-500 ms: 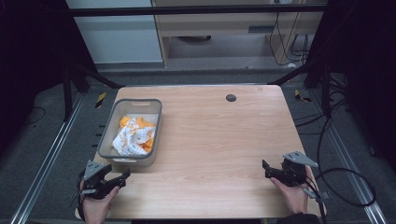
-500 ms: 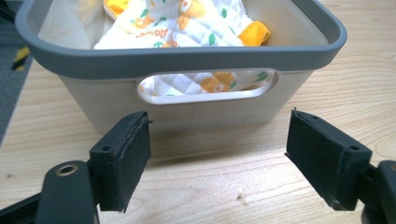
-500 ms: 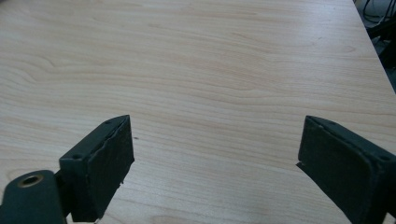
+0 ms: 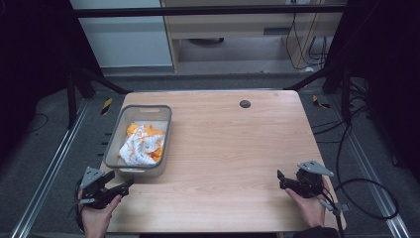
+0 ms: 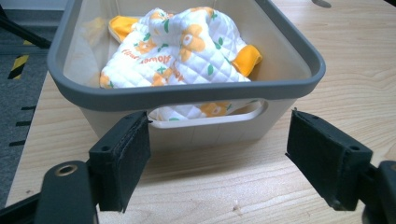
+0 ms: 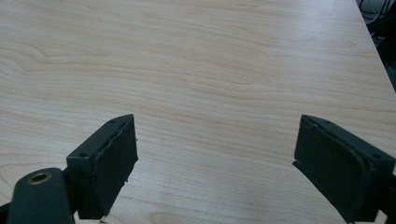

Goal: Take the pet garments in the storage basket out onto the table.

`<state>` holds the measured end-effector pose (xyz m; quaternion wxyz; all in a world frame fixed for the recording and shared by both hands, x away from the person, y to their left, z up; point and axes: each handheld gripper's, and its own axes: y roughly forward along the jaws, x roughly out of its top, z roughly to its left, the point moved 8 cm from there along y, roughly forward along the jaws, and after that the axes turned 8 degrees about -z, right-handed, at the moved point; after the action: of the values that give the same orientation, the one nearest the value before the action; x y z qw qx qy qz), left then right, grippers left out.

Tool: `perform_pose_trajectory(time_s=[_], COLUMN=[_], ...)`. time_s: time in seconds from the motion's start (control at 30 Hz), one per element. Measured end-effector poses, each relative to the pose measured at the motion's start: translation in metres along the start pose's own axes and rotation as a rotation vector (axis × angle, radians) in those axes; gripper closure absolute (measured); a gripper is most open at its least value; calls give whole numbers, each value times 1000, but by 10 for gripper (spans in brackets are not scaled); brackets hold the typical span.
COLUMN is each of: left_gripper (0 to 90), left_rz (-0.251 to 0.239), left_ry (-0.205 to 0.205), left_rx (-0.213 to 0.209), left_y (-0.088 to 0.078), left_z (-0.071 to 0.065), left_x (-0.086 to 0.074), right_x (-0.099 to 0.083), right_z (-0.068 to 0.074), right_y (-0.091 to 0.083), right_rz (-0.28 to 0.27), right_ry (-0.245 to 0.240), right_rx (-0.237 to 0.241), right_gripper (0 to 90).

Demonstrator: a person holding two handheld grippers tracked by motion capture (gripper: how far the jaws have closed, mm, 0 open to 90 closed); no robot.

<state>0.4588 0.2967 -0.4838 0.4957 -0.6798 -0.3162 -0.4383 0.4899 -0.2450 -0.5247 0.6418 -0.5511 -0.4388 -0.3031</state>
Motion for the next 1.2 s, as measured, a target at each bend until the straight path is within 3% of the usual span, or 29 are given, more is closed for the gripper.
perform_pose_trajectory(time_s=[0.27, 0.73, 1.03, 1.2], left_gripper=[207, 201, 201, 200], left_rz=[-36, -17, 23, 72], left_ry=[34, 59, 59, 88], left_rx=[4, -33, -38, -47], left_y=[-6, 5, 16, 28], left_z=[4, 4, 11, 8], left_x=[27, 56, 65, 71], right_x=[-2, -5, -5, -5], right_z=[-1, -2, 0, 1], right_y=[2, 4, 7, 7], right_rz=[8, 25, 31, 31], right_ry=[-5, -30, -35, -39], right_rx=[-7, -16, -8, -1], right_gripper=[120, 120, 119, 119])
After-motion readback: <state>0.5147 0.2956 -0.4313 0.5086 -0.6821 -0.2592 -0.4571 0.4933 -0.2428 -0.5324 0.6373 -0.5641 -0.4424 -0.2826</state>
